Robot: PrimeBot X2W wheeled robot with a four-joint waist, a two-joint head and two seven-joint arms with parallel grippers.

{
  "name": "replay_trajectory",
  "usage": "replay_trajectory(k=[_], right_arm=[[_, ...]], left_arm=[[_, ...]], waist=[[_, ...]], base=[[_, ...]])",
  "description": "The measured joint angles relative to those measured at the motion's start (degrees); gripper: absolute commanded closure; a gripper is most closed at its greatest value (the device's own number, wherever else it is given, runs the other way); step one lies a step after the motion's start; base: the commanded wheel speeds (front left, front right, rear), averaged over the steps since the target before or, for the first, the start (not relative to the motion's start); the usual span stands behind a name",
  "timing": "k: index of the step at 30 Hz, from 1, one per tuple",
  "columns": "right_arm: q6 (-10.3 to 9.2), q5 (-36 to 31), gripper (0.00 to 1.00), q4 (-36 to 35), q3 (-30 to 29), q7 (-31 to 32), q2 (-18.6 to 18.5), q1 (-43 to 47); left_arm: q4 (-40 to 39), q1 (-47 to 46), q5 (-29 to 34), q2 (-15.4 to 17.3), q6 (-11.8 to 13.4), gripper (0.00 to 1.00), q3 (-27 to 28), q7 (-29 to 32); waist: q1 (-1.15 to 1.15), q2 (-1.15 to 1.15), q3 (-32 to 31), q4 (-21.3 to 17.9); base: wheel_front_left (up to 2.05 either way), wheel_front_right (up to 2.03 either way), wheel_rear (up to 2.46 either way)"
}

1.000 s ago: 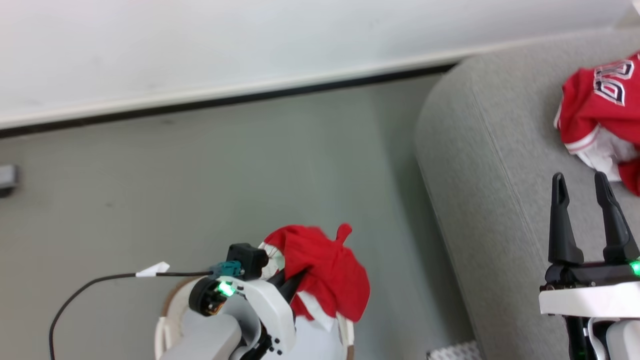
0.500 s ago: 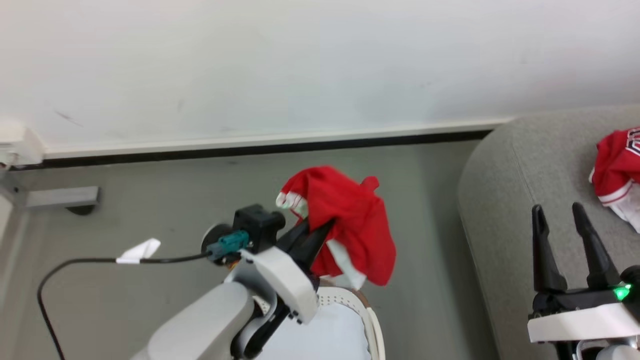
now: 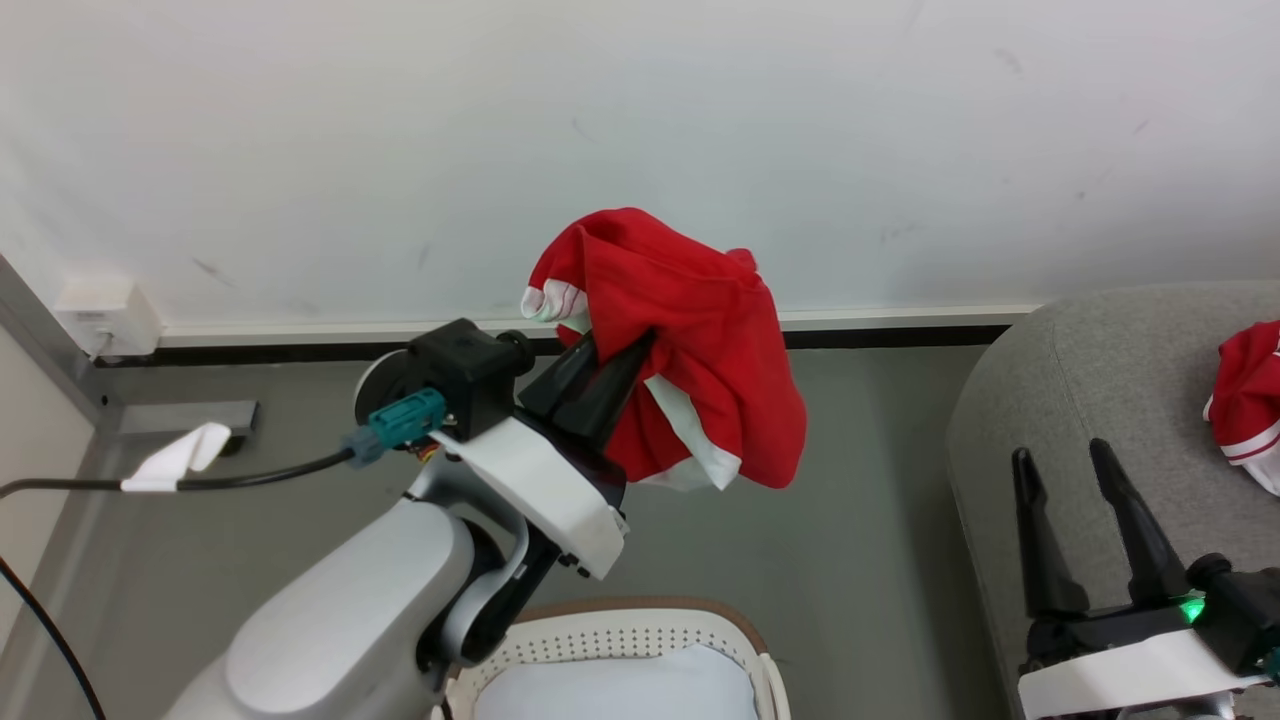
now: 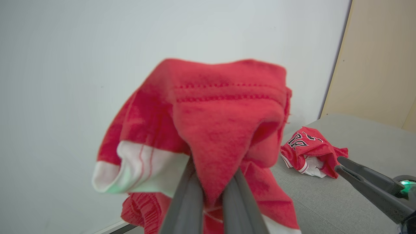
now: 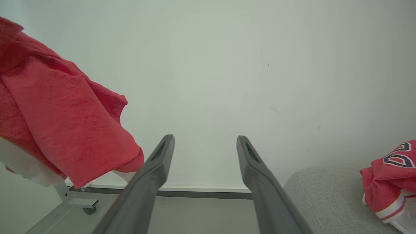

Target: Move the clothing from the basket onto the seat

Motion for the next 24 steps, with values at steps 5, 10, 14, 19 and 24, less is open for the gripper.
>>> replay_trajectory(k=[5,10,14,19,24], right_arm=[[0.00,0.1,0.00,0.3,2.9,0.7,-0.3,0.4],[0.00,0.6,0.00,0.4,4.7,0.8,-0.5,0.6],[0.00,0.7,0.00,0.5,7.0,0.9,-1.3,0.8],[0.00,0.6,0.00,0.1,13.6,1.5,-2.8,0.9],[0.00,0.6,0.00,0.1,21.2,1.8,-3.3,0.5]], left_arm=[[-1.2,1.2,-0.4,0.6,1.0,1.00,0.1,0.1],[-1.5,1.9,-0.4,1.4,1.6,1.00,0.1,0.5],[-1.5,2.5,-0.5,1.4,2.0,1.00,-0.1,0.5],[-1.3,3.3,-0.9,1.0,1.9,1.00,-0.4,0.4],[-0.8,3.7,-1.2,0.4,1.8,1.00,-0.8,-0.4]], waist=[[0.00,0.00,-0.8,-0.2],[0.00,0.00,-1.4,-0.7],[0.00,0.00,-2.0,-0.8],[0.01,0.00,-2.6,-0.7],[0.00,0.00,-3.0,-0.5]], base=[[0.00,0.00,0.00],[0.00,0.00,0.00],[0.00,0.00,0.00],[0.00,0.00,0.00],[0.00,0.00,0.00]])
